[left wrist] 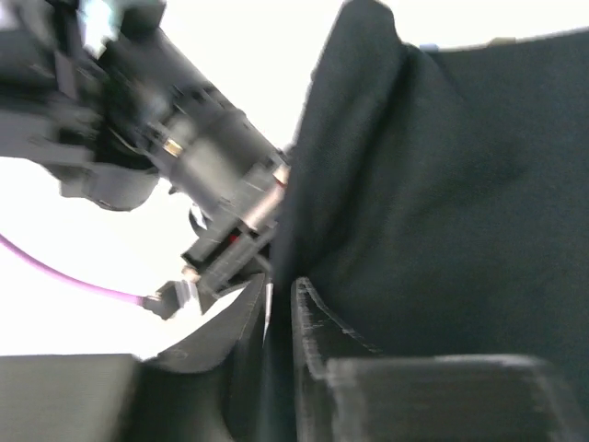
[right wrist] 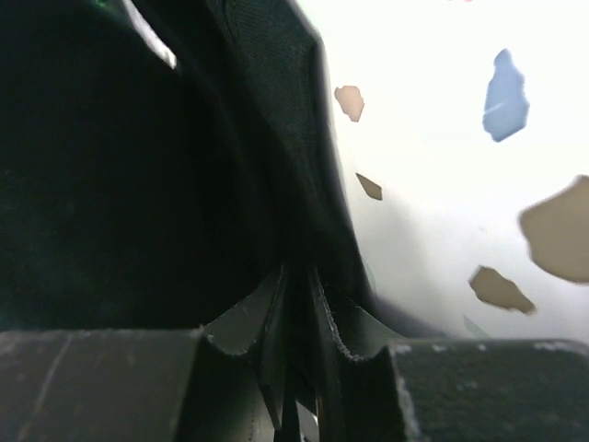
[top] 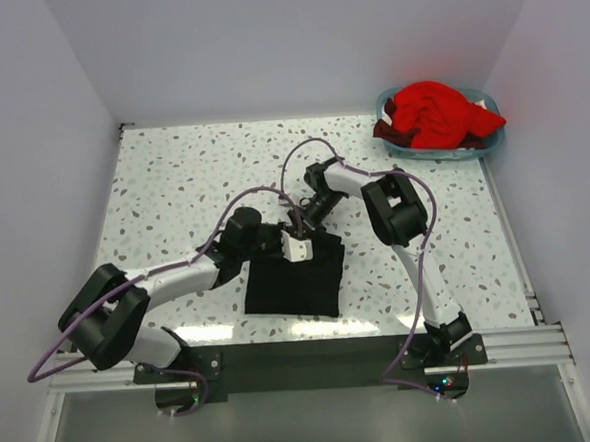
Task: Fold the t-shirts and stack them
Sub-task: Fold the tshirt
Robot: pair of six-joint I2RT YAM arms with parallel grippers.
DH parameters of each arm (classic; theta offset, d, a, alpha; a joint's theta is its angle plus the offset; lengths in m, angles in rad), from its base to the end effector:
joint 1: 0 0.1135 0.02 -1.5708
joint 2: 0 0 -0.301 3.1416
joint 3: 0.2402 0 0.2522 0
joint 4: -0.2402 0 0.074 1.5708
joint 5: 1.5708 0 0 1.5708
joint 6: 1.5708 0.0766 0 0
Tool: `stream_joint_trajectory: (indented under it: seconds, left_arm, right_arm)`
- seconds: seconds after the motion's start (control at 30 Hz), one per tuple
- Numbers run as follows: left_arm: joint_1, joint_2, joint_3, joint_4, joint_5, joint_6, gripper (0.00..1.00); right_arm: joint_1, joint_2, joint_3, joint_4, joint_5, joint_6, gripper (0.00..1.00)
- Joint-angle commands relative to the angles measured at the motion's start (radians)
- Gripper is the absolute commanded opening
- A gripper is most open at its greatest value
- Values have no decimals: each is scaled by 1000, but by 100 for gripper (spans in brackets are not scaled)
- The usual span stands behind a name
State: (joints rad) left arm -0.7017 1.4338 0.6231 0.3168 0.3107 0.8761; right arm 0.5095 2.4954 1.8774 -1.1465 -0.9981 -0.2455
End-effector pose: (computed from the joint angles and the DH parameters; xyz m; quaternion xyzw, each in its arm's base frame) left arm 0.2297 -0.2248 0.2058 0.6578 0.5413 -0.0882 0.5163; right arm 0.3811 0.2867 0.0884 0.2791 -0.8295 -0.4610 0.1469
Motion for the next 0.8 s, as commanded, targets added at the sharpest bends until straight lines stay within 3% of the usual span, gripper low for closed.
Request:
stream_joint_trajectory:
  seconds: [0.0, 0.07, 0.27, 0.43, 0.5, 0.6, 0.77]
  left_arm:
    - [-1, -134, -2, 90, 78, 6, 27]
    - [-1, -202, 10, 7, 114, -5, 37]
    - [2, -340, 69, -278, 148, -74, 46]
    - [126, -362, 147, -520, 231, -224, 56]
    - [221, -317, 180, -576, 312, -276, 61]
    - [332, -202, 300, -683, 427, -290, 64]
    - [442, 77, 479, -843, 594, -290, 64]
  right_arm:
    - [-6, -49, 63, -1, 118, -28, 22]
    - [-6, -75, 103, -28, 159, -46, 24]
    - [-9, -148, 199, -130, 269, -110, 34]
    - [-60, -185, 285, -235, 371, -167, 48]
    - [-86, -190, 299, -268, 377, -187, 58]
    - [-143, -197, 295, -349, 383, -239, 61]
    - [-160, -237, 192, -322, 362, -262, 68]
